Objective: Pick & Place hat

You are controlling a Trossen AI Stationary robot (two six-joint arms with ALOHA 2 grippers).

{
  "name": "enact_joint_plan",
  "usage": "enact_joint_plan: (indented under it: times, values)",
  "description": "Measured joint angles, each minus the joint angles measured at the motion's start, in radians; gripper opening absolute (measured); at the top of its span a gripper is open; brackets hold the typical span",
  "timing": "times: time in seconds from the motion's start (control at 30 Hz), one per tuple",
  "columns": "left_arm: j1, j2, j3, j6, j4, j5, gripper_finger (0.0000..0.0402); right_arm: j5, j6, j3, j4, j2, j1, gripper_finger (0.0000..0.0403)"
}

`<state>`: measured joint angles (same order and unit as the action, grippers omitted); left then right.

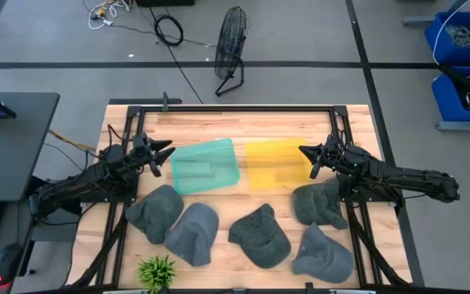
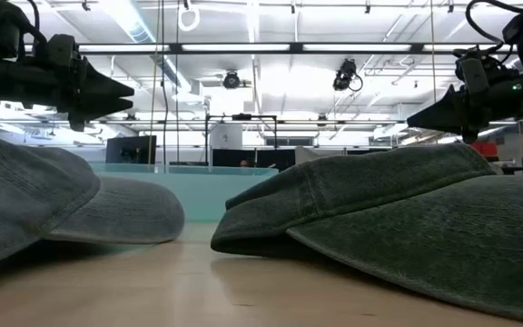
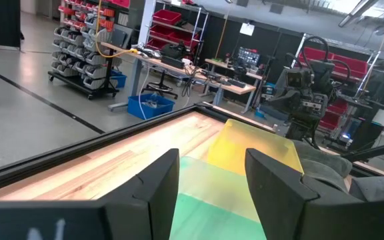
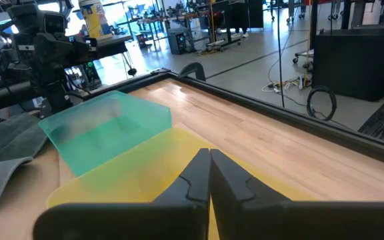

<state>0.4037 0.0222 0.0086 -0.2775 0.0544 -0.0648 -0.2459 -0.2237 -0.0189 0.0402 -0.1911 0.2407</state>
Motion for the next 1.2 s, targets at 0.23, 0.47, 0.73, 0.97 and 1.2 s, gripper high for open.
enact_joint_plan:
  times: [0.23,0.47,0.73,0.97,1.2]
  values:
    - [0.0,0.0,0.0,0.0,0.0,0.0,0.0177,0.0,0.0,0.0,0.0,0.0,0.0,0.0011]
    - [0.0,0.0,0.0,0.0,0.0,0.0,0.0177,0.0,0.0,0.0,0.0,0.0,0.0,0.0011]
    - [0.0,0.0,0.0,0.0,0.001,0.0,0.0177,0.0,0.0,0.0,0.0,0.0,0.0,0.0011]
    - [0.0,0.0,0.0,-0.179,-0.001,0.012,0.0177,0.0,0.0,0.0,0.0,0.0,0.0,0.0011]
    - [0.0,0.004,0.0,-0.245,-0.006,0.005,0.0177,0.0,0.0,0.0,0.0,0.0,0.0,0.0011]
